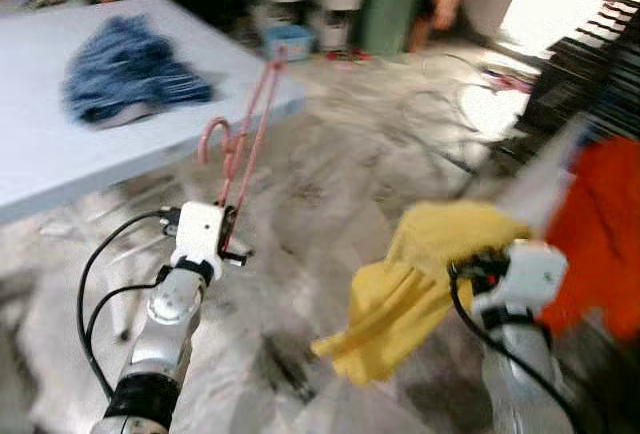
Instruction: Hang hanger
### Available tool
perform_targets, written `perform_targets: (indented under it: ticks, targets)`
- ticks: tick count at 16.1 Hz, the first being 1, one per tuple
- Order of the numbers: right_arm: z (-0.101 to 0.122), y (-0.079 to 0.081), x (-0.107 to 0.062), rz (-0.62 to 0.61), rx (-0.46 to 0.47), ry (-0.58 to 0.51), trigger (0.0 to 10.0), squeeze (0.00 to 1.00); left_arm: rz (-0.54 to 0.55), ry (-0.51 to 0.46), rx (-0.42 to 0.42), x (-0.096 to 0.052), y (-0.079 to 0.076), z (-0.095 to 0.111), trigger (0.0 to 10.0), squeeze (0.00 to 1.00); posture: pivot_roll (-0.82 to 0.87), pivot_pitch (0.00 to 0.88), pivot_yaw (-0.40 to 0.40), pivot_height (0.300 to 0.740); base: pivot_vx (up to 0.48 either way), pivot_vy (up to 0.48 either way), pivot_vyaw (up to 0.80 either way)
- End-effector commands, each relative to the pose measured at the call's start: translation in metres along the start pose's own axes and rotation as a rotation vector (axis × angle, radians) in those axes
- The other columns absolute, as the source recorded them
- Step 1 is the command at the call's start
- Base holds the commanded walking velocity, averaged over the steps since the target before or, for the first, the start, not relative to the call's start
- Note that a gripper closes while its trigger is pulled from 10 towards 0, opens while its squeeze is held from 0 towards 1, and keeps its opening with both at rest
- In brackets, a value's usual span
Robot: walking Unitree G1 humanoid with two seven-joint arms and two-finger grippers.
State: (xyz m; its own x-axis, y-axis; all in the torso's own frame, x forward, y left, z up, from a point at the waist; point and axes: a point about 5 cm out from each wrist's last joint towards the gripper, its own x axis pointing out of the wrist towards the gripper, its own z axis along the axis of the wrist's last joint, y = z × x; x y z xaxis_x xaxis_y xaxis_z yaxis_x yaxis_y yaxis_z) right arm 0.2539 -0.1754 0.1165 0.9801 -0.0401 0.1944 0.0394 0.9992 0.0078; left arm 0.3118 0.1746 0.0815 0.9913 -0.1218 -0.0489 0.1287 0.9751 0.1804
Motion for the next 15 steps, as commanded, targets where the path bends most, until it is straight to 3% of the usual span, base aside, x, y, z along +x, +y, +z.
perform_targets:
  ticks: [1,7,8,10,15]
  targets:
    - [0.016,0.007,0.006,0.048,-0.007,-0.064,10.0,0.00,0.023,0.008,-0.002,-0.002,0.003,0.000,10.0,0.00,0.18,0.011,-0.157,0.740,0.319,0.000,0.74]
    - [0.014,0.012,0.011,0.097,-0.008,-0.052,10.0,0.00,0.083,-0.009,0.031,-0.009,0.010,0.004,10.0,0.00,0.20,0.020,-0.173,0.740,0.334,0.000,0.72]
    - [0.015,0.011,0.014,0.103,-0.019,-0.057,10.0,0.00,0.089,-0.105,0.066,-0.007,0.012,0.024,10.0,0.00,0.21,0.022,-0.174,0.740,0.341,0.000,0.63]
    - [0.016,0.010,0.015,0.106,-0.022,-0.060,10.0,0.00,0.093,-0.148,0.060,-0.005,0.011,0.038,10.0,0.00,0.22,0.019,-0.177,0.740,0.332,0.000,0.62]
    - [0.018,0.017,0.021,0.157,-0.041,-0.071,10.0,0.00,0.128,-0.112,0.058,-0.008,0.016,0.031,10.0,0.00,0.23,0.016,-0.189,0.740,0.313,0.000,0.61]
